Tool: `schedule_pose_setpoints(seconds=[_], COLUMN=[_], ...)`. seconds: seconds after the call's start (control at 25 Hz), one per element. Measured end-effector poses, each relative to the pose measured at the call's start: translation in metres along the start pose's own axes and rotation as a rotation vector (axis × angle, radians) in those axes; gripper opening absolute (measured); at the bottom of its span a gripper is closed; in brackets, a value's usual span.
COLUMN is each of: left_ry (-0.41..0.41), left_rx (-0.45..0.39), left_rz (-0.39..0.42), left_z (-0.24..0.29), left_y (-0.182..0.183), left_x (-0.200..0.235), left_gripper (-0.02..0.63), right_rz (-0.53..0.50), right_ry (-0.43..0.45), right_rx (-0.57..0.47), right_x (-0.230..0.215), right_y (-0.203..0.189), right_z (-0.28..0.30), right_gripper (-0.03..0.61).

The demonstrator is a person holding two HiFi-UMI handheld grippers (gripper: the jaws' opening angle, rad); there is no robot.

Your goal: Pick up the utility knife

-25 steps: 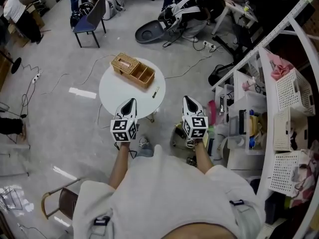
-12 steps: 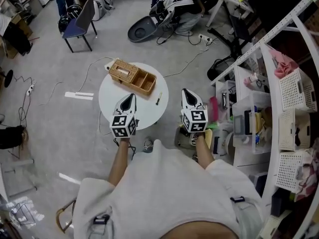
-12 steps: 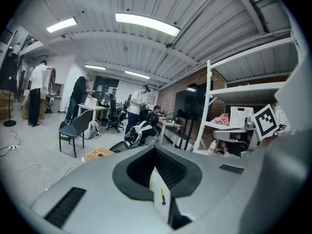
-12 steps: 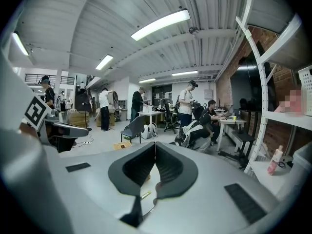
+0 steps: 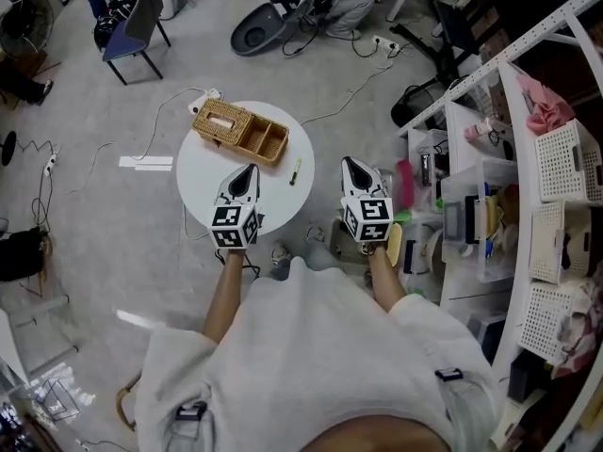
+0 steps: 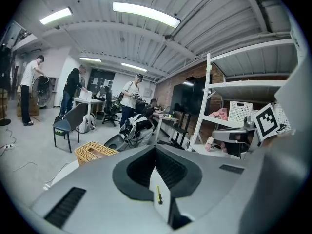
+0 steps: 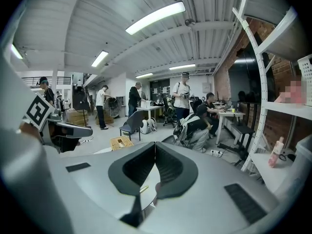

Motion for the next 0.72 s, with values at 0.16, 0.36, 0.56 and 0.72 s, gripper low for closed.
schedule_pose_setpoints(seconds=[0.16,0.36,0.56,0.72], left_ry=[0.019,0.039,0.052,0.055], left_rx=[0.023,0.053,0.076,0.117], left_rz=[0.005,0.014,0.025,0.032], left_z=[0.015,0.034,0.054,0.064], left_y=[-0.002,-0.002,-0.004,-0.014], left_x=[-0.007,-0.016,-0.025,-0.029], left_gripper=[0.020,0.020,0.020,0.020], right_rz=[0.010,0.009,0.018,0.019], right_ry=[0.037,0.085,0.109,0.136], right_rx=[0.015,0.036,0.065,0.101], right_x=[-0.012,-0.026,-0.044,-0.050], right_y=[-0.006,-0.012,-0.023,-0.035], right_z=[0.012,0.027,0.037,0.039], right_gripper=[0.031,0.032,0.032,0.032])
Point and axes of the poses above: the fingertips, and each gripper's own axes: z forward along the fingers, x to its left, y out of its top, the point moved 10 cm from there along -z, backward along the fingers, and after that the axes turned 7 degrees about -z, right-handed, at the moved point
